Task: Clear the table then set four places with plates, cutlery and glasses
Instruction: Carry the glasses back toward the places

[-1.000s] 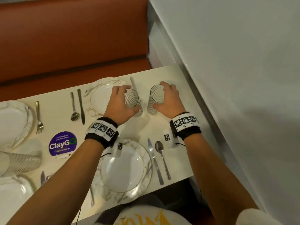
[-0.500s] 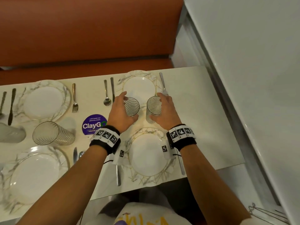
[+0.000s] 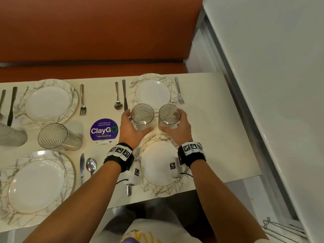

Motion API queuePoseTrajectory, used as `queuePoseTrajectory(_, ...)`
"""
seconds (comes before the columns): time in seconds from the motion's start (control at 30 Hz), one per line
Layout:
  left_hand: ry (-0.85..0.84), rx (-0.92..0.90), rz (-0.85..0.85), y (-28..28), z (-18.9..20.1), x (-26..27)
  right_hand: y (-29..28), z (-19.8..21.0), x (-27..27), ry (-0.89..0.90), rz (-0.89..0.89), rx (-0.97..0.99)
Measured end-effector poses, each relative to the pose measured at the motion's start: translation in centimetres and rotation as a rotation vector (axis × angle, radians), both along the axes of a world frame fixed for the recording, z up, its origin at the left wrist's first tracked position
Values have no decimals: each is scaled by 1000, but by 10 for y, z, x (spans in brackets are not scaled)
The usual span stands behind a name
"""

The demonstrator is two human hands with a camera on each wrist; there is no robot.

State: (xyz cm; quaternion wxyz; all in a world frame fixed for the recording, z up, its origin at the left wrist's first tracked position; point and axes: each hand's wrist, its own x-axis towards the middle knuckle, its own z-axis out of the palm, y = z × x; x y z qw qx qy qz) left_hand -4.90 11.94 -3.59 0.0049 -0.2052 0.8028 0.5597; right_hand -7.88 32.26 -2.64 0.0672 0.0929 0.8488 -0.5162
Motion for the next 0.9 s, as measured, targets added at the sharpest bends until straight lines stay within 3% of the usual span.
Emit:
queuePoseTrajectory(0.23, 7, -41, 73, 5, -10, 1, 21, -5, 5, -8, -36, 22)
queuePoseTrajectory(0.9, -1, -136, 66, -15, -6, -5, 76, -1, 19, -49, -24, 16)
